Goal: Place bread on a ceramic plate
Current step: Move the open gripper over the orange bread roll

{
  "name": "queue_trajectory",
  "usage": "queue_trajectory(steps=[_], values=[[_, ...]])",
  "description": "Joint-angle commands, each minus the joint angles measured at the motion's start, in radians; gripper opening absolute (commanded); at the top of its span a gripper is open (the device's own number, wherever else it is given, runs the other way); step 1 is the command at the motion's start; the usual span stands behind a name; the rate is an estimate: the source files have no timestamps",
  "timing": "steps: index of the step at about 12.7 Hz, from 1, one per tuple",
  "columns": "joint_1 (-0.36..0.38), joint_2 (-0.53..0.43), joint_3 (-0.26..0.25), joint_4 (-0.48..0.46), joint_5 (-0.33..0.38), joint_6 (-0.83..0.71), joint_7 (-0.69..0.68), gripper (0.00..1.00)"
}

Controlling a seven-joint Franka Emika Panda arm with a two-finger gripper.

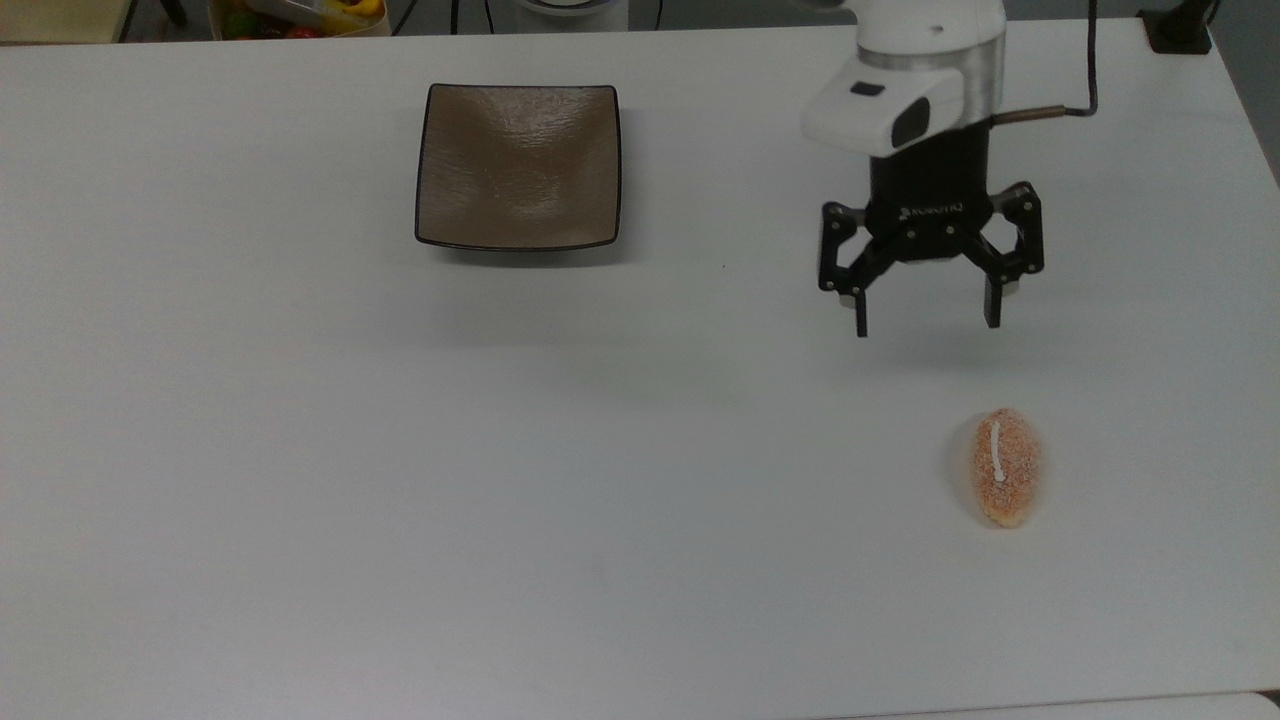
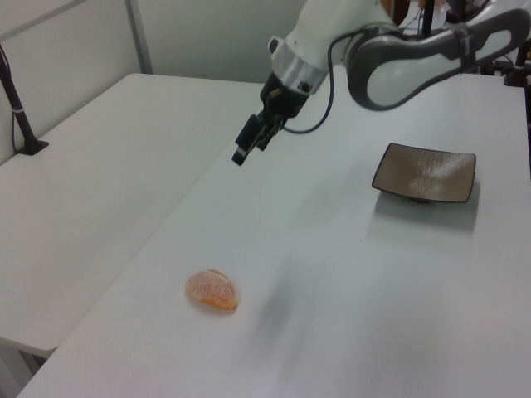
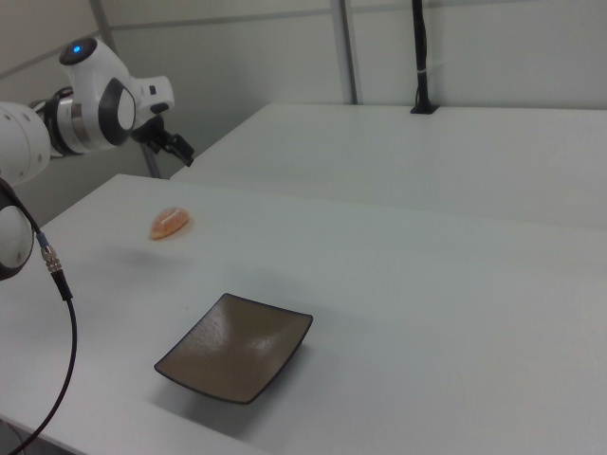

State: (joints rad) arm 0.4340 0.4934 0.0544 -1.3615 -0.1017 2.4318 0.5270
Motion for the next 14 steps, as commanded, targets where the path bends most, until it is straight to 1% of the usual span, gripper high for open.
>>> queue_trajectory(steps=[1,4,5,7,11,14], values=[[0.054,0.106,-0.019,0.087,-0.024,0.056,0.034,1.00],[0.095,0.206,-0.034,0.163,-0.029,0.087,0.038,1.00],[0.115,0.241,-0.056,0.188,-0.032,0.110,0.038,1.00],[0.150,0.290,-0.076,0.190,-0.044,0.189,0.036,1.00],[0.160,0.355,-0.076,0.190,-0.091,0.239,0.038,1.00],[0.173,0.404,-0.076,0.205,-0.095,0.279,0.039,1.00]])
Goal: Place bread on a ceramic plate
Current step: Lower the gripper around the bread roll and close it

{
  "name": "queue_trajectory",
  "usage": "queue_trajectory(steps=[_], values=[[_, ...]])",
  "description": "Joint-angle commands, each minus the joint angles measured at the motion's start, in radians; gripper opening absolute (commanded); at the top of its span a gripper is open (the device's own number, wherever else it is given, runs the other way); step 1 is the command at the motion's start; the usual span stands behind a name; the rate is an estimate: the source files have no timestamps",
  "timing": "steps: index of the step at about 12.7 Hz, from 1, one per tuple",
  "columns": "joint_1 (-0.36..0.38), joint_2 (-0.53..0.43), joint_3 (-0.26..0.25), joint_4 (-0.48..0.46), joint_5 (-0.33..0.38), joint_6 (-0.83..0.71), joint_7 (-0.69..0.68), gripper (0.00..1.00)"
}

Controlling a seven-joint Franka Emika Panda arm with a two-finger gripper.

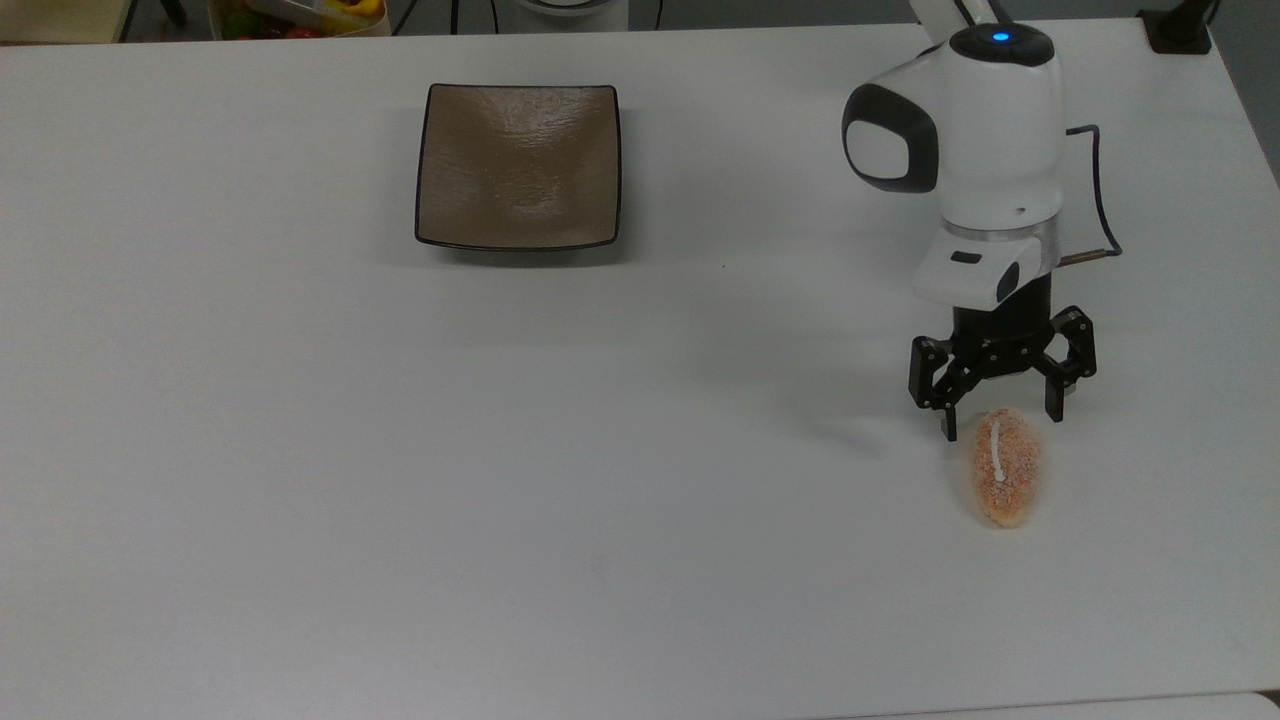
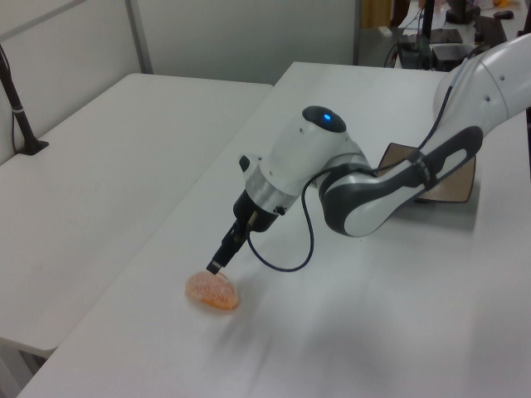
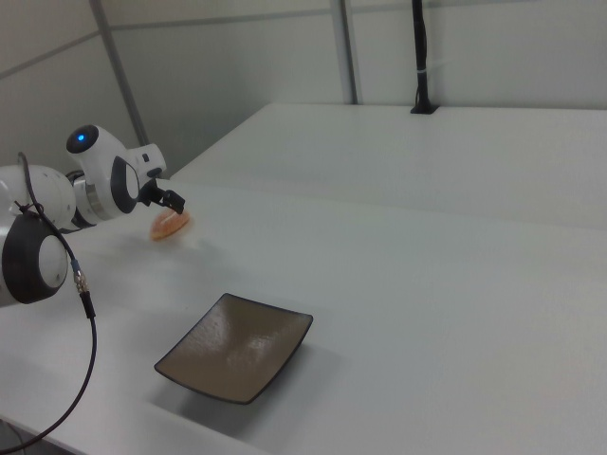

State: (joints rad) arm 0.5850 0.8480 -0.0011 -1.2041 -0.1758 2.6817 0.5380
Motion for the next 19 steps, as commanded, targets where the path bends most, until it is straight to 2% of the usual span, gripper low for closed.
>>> queue_trajectory(steps=[1,4,7,9,11,13,14,16,17,19], values=[[0.030,0.063,-0.022,0.064,-0.021,0.032,0.030,1.00],[0.036,0.097,-0.030,0.070,-0.022,0.075,0.030,1.00],[0.039,0.121,-0.031,0.070,-0.079,0.090,0.031,1.00],[0.039,0.123,-0.031,0.069,-0.080,0.101,0.030,0.94],[0.039,0.124,-0.030,0.067,-0.080,0.102,0.030,0.80],[0.039,0.124,-0.030,0.067,-0.080,0.102,0.030,0.59],[0.039,0.123,-0.030,0.066,-0.082,0.102,0.030,0.53],[0.039,0.121,-0.030,0.061,-0.080,0.102,0.030,0.51],[0.038,0.118,-0.030,0.058,-0.080,0.102,0.030,0.46],[0.036,0.093,-0.028,0.031,-0.080,0.101,0.030,0.46]])
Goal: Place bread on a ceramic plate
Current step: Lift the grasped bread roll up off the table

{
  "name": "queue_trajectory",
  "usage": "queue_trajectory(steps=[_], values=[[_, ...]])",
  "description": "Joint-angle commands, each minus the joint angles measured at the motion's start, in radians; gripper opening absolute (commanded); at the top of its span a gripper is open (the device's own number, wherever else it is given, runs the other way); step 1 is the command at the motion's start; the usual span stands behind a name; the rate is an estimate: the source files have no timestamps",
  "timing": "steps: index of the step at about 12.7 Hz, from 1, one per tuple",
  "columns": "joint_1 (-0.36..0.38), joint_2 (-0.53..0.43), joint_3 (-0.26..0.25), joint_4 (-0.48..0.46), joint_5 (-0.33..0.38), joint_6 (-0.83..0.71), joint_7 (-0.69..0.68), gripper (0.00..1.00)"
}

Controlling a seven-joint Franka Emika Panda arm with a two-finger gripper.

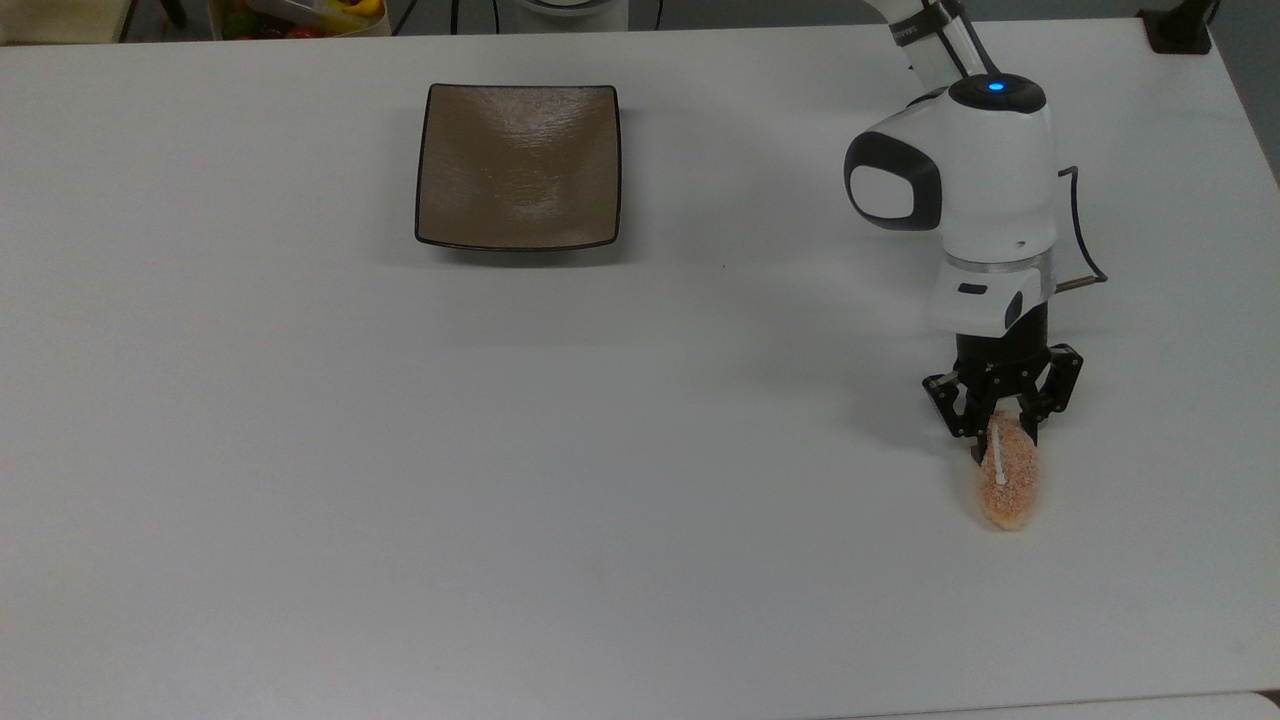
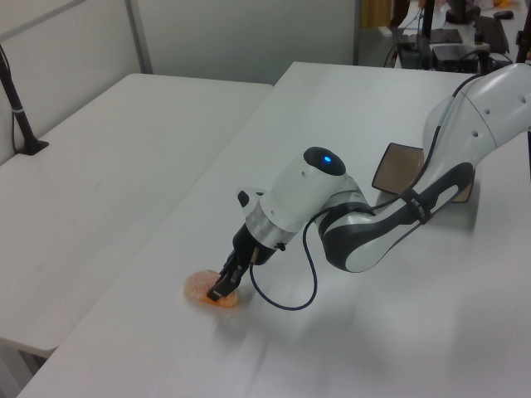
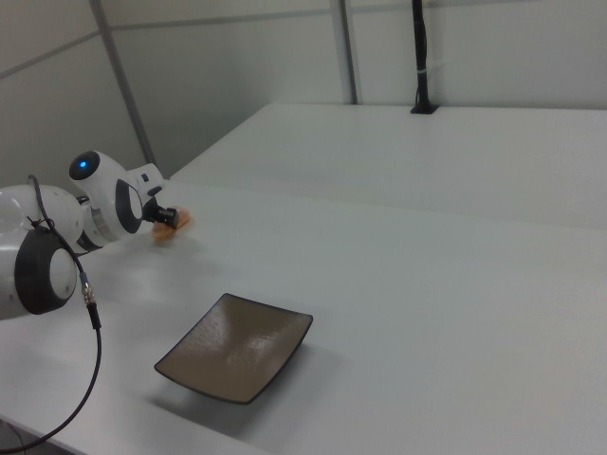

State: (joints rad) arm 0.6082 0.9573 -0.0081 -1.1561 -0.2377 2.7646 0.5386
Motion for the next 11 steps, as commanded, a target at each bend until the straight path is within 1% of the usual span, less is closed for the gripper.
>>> queue_trajectory(steps=[1,4,8,10,11], values=[[0.010,-0.044,-0.021,-0.046,-0.018,0.018,0.029,0.46],[0.004,-0.133,-0.020,-0.118,-0.017,0.012,0.029,0.46],[-0.028,-0.274,-0.016,-0.220,-0.006,-0.008,0.029,0.46],[-0.044,-0.360,-0.013,-0.278,-0.005,-0.071,0.029,0.45],[-0.056,-0.402,-0.013,-0.301,-0.005,-0.110,0.029,0.41]])
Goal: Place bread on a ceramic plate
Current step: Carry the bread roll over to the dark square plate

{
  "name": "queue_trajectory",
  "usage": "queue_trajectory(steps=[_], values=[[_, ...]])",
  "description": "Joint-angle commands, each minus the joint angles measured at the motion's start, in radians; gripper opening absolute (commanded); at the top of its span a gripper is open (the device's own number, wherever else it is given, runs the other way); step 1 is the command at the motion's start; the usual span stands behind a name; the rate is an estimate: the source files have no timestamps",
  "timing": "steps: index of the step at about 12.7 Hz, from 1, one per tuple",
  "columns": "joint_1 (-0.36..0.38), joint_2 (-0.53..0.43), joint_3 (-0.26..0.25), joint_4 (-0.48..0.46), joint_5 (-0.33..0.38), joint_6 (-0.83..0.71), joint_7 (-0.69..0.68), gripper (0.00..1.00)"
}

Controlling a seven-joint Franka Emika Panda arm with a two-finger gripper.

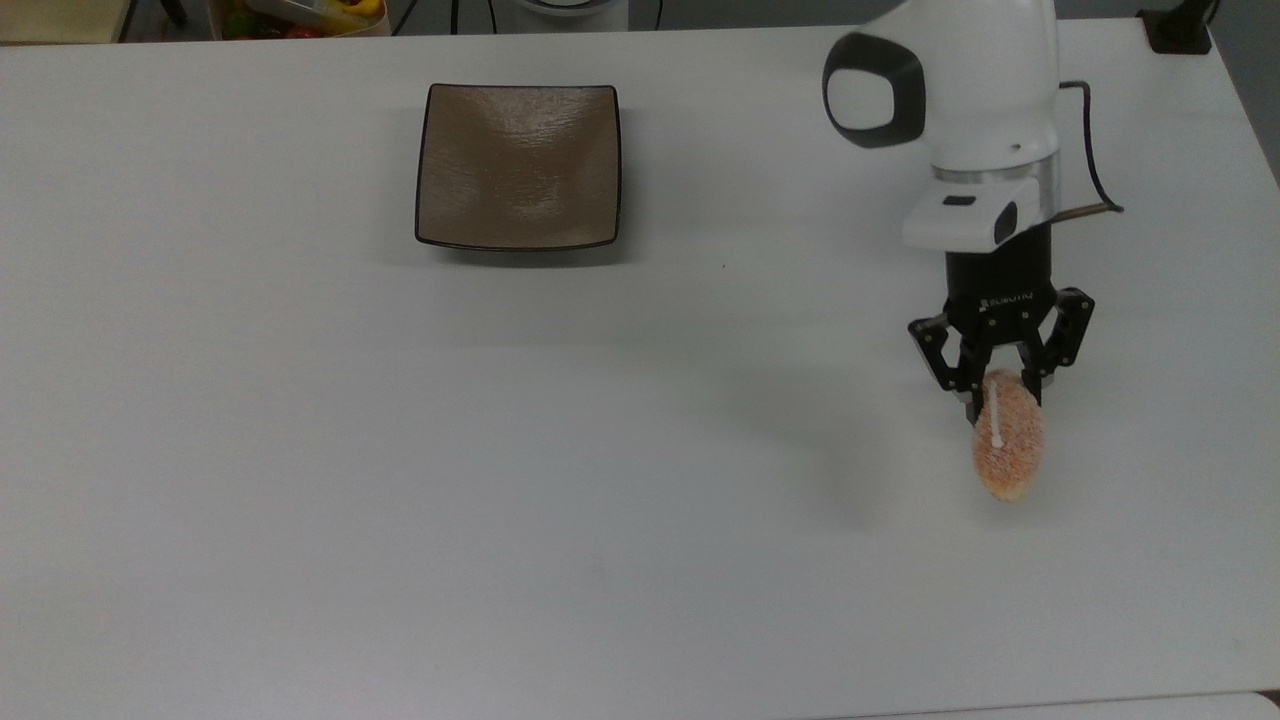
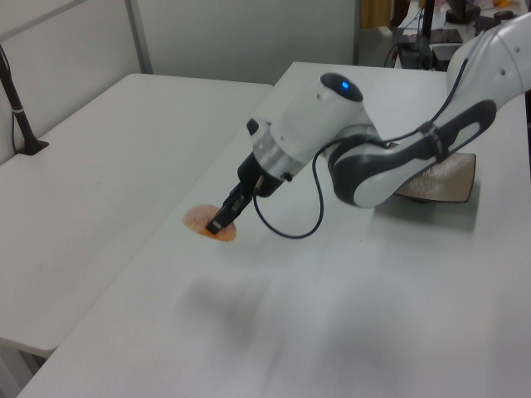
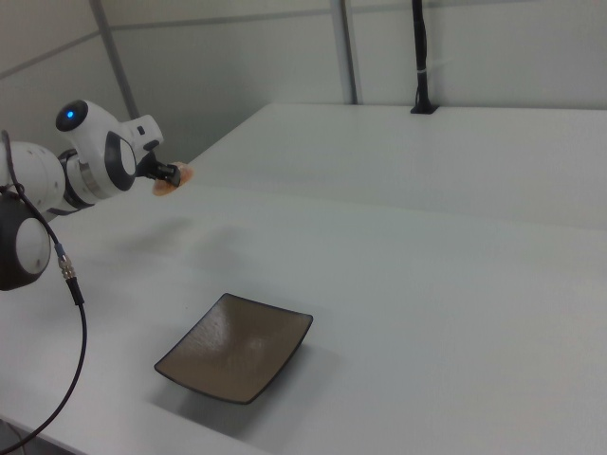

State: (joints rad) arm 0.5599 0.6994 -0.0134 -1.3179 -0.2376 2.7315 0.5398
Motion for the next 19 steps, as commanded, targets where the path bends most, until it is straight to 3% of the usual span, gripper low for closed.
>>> queue_trajectory(steps=[1,6,11,14,17,19], values=[[-0.021,-0.188,-0.003,-0.170,0.000,-0.117,0.029,0.41],[-0.058,-0.354,-0.002,-0.279,0.001,-0.287,0.031,0.40],[-0.095,-0.549,-0.002,-0.340,0.023,-0.649,-0.016,0.41],[-0.158,-0.652,-0.002,-0.392,0.122,-0.800,-0.218,0.41],[-0.224,-0.690,-0.002,-0.394,0.205,-0.967,-0.433,0.41],[-0.274,-0.713,-0.002,-0.415,0.218,-1.035,-0.532,0.41]])
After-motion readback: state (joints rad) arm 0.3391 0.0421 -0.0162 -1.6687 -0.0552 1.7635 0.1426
